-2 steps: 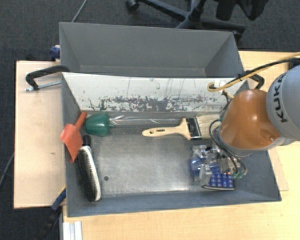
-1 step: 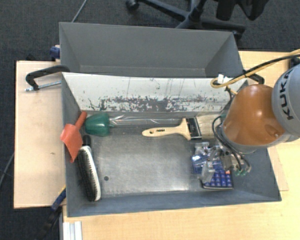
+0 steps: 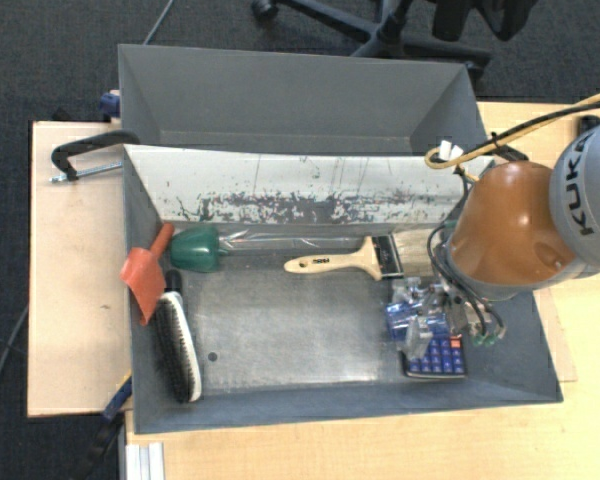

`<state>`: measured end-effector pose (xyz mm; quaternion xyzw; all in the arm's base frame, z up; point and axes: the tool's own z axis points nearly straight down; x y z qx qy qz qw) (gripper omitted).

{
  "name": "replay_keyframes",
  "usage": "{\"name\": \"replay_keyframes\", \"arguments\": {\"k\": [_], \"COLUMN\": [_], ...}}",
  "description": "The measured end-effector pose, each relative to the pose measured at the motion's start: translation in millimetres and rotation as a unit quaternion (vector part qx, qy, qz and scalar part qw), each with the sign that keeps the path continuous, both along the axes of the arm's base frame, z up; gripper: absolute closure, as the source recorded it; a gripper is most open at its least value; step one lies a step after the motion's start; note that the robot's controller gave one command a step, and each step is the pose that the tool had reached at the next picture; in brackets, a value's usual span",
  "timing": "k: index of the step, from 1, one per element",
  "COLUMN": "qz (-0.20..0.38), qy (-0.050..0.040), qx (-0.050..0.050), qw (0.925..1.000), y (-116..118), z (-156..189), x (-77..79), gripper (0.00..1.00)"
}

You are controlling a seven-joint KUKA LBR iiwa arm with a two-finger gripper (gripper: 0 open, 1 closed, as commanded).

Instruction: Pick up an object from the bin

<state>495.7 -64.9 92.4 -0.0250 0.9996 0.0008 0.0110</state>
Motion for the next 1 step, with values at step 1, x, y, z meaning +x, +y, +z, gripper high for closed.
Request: {"name": "replay_keyframes", "arguments": {"k": [1], "qz": [0.000], "qy": [0.0023], "qx": [0.000], "qw": [1.0000], "y": [0.3], "z": [6.8], "x": [-1.1], "gripper": [1.00]}}
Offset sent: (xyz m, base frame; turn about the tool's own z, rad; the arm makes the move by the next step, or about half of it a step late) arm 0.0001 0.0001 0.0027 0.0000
